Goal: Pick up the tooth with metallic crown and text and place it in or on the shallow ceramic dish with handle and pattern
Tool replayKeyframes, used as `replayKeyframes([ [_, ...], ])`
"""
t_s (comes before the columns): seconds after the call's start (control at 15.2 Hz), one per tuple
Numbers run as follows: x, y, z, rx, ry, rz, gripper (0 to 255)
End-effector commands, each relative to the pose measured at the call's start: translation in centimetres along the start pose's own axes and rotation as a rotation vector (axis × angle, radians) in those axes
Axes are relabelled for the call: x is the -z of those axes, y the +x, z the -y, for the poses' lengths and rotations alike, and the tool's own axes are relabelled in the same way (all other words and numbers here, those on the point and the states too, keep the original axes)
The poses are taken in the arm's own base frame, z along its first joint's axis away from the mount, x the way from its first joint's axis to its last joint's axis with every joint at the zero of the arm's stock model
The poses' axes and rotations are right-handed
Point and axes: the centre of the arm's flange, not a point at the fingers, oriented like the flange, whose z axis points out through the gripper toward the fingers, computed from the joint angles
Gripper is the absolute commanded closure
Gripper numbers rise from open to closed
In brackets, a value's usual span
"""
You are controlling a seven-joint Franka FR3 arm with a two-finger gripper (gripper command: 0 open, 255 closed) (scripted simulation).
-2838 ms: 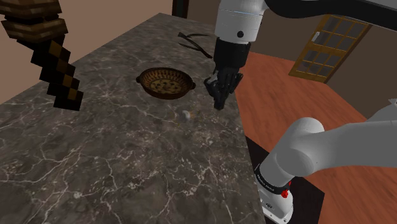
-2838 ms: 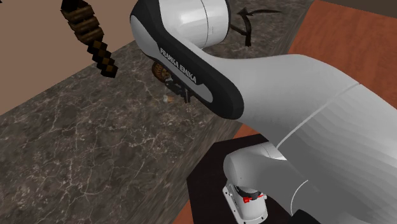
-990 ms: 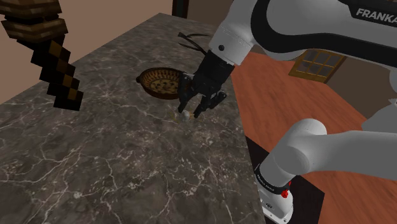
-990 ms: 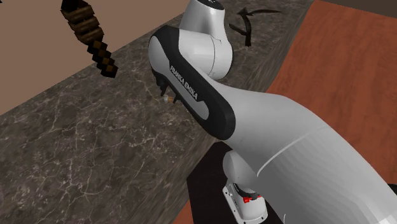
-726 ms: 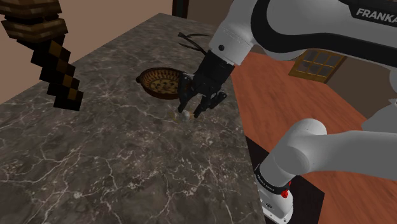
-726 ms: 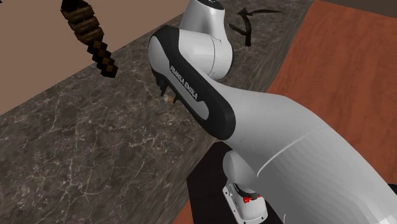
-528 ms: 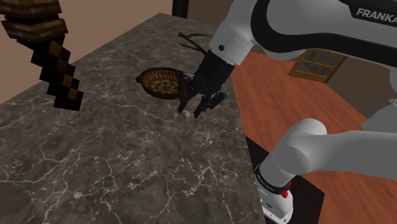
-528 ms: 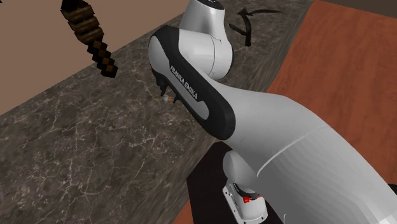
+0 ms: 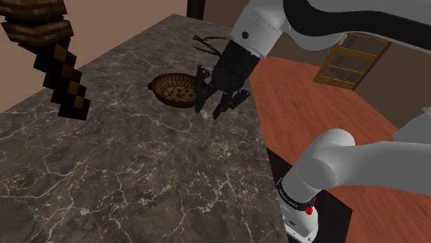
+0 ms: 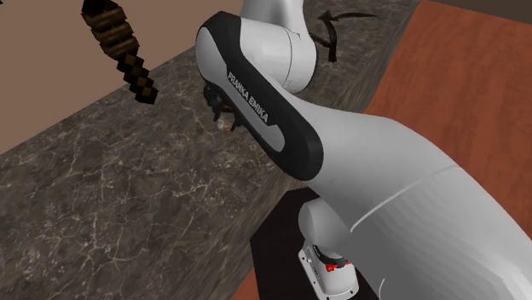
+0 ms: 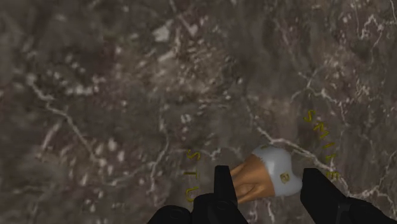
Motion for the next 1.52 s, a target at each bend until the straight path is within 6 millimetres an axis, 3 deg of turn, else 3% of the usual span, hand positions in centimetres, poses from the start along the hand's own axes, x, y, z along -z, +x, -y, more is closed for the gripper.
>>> replayKeyframes([
  [0.0,1.0,-0.1,0.5,0.0,0.0,0.0,255],
  [0.99,7.9,-0.8,3.2,0.0,0.0,0.0,255],
  [1.45,8.8,7.9,6.1,0.0,0.0,0.0,255],
])
